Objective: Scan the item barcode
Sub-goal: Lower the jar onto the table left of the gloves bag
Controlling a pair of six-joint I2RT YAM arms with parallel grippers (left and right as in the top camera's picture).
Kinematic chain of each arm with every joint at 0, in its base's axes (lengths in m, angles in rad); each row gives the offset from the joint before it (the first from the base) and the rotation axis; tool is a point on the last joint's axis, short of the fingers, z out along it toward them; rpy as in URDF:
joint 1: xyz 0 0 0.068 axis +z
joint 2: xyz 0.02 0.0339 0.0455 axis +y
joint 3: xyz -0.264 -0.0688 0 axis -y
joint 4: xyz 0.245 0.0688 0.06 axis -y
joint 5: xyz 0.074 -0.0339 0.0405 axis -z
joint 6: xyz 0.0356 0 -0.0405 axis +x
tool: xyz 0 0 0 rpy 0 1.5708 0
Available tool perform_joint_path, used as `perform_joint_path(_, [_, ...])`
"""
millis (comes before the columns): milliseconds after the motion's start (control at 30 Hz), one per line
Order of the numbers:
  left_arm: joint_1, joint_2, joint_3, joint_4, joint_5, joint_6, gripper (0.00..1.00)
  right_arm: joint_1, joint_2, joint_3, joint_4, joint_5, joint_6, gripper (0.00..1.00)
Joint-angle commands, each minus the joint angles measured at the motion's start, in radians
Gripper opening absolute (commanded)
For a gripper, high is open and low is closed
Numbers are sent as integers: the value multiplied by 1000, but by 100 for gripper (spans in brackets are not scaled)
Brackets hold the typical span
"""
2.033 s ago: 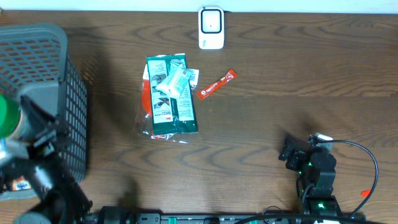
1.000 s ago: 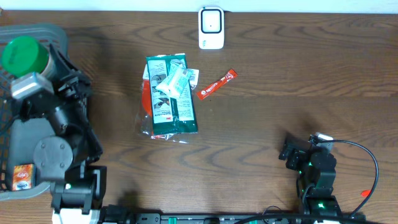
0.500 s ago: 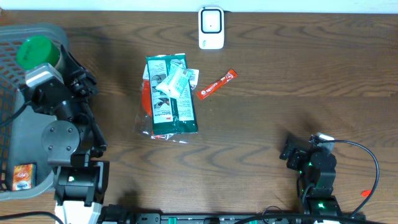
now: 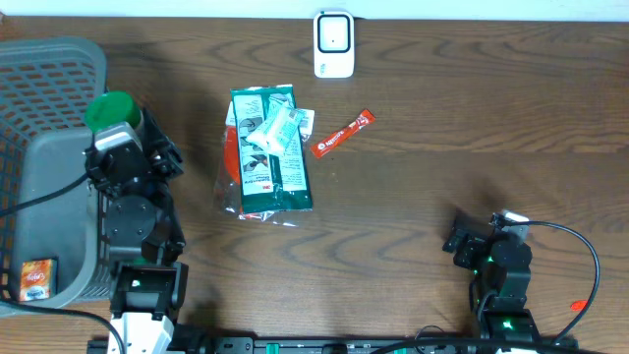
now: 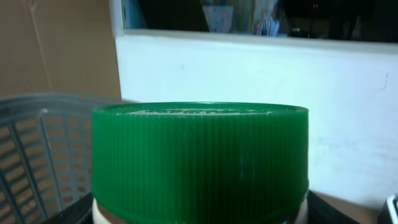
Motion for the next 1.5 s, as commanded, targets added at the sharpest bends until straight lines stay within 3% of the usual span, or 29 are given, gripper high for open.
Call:
perform_joint_path(0, [3,-10,-33,19,7,-40,13,2,-1,-2,1,17,8,99])
perform_joint_path(500, [3,200,-86,185,54,-69,16,2,1,-2,-1,29,8,99])
perform_joint_path(700, [3,273,-87,278,54,-68,12,2,1,-2,3,34,-11,99])
perform_joint_path(1067, [3,454,-222,683,49,-69,12,2,1,-2,-4,45,-60,99])
perform_joint_path(1467, [3,730,-264,914,50,-101,13,2,2,-2,-16,114,-82,99])
